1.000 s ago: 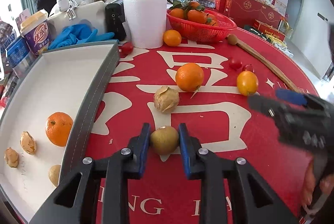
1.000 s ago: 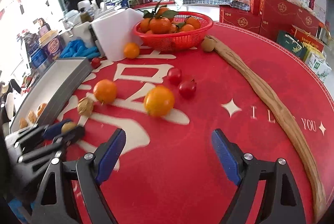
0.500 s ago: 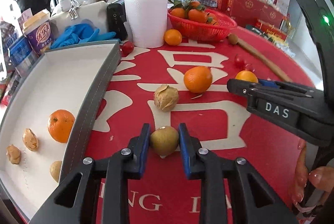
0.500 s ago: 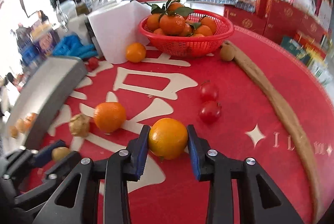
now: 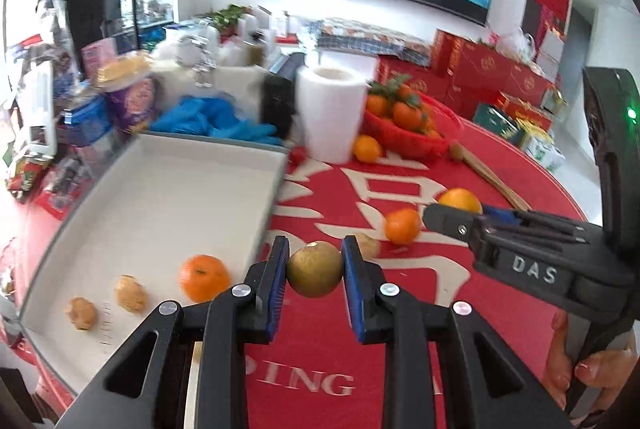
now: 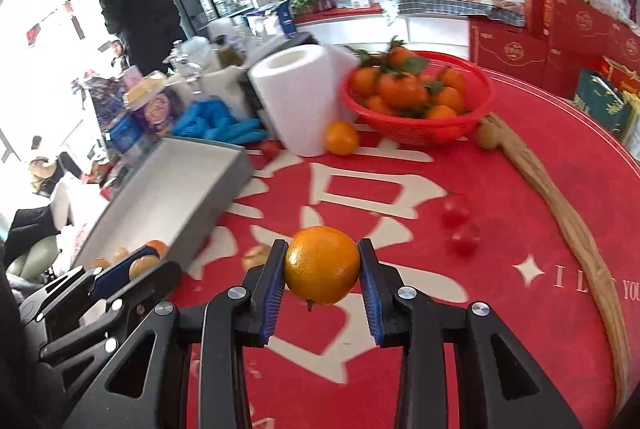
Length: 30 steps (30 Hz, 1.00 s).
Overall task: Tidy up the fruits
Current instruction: 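Carry the orange into the white tray with the right tool while the left tool carries the kiwi there, then open both tools in the tray and withdraw them to the table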
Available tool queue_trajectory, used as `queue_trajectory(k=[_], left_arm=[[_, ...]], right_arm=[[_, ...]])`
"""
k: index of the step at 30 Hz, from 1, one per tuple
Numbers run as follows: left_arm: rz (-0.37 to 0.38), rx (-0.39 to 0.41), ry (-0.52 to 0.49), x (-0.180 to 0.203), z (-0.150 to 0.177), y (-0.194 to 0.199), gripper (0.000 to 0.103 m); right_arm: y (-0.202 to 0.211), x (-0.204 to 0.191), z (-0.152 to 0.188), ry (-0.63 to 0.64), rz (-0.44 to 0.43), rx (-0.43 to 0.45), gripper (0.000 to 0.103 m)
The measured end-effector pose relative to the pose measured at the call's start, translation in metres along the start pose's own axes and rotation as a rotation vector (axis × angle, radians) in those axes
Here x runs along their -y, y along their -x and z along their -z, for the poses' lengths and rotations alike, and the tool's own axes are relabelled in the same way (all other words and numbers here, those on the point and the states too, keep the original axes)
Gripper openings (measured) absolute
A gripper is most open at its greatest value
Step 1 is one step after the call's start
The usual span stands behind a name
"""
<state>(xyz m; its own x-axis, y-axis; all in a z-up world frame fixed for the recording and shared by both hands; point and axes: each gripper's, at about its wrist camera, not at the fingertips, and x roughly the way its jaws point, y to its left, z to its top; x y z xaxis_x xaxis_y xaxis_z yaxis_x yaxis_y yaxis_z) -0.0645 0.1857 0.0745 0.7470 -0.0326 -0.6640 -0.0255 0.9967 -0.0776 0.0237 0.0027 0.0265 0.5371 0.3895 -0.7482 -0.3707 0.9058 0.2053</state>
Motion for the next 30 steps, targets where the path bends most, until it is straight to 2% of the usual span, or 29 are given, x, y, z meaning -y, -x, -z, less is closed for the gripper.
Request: queue_trajectory(k=[9,16,24,28,30], left_arm=[[-0.096,0.022,0.108,-0.064,0.0,0.005,0.029],[-0.182,0.019,0.17,-0.104,0.012,0.003,0.029],[-0.222,-0.014,0.227,-0.13,0.026,-0.005,0.029],[-0.227,-0.038,0.246,-0.137,0.033,-0.013,0.029],[-0.232,-0.025,0.25,-0.137,0.035,-0.012,0.029]], right_arm=[[-0.012,-0.059,-0.012,0.079,-0.082,-0.021,0.036],[-0.032,-0.116,-0.016,0.167,-0.135,-0.049,0.036],[-0.056,-0.161,-0.014,0.222,-0.183,-0.101,0.036],[-0.067,-0.173,-0.009,0.245,-0.185,-0.126,0.036],[-0.073,-0.176,-0.006,0.246,-0.186,-0.142,0.036]])
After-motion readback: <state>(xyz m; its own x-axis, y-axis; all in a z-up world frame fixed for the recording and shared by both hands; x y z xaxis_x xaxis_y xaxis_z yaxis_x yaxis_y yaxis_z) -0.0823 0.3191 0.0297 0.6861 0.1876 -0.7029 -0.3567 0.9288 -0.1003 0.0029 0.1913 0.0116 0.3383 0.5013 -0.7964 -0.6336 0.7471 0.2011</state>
